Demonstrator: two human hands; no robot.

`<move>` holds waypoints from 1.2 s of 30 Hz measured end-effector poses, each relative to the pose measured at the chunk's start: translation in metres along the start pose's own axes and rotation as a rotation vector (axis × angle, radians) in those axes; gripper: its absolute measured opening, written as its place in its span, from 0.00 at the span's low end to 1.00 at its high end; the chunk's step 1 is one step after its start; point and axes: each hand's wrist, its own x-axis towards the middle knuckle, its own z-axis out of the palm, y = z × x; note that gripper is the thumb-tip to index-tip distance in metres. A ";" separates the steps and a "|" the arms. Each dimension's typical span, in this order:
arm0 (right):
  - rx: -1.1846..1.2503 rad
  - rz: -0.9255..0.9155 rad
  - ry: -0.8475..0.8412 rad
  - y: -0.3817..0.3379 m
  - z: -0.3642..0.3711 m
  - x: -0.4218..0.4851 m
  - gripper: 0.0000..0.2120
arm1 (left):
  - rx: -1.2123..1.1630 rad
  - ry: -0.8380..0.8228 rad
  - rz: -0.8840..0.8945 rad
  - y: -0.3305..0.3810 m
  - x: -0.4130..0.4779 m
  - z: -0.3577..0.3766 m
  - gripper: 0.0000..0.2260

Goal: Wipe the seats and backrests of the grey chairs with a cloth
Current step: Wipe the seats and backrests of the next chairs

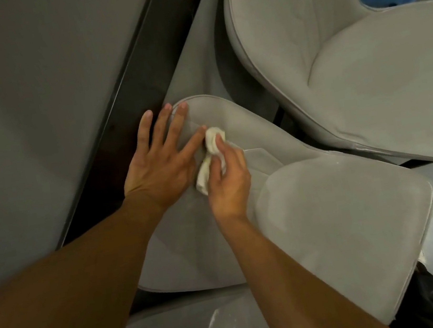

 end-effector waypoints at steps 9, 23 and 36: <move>-0.170 0.204 -0.323 0.088 -0.046 -0.092 0.15 | 0.017 -0.033 0.002 -0.003 0.000 0.002 0.29; -0.162 0.294 -0.358 0.084 -0.041 -0.162 0.13 | -0.013 -0.016 -0.006 -0.003 0.000 0.003 0.27; -0.326 0.504 -0.510 0.103 -0.056 -0.142 0.15 | -0.004 -0.028 -0.008 -0.002 -0.001 0.001 0.29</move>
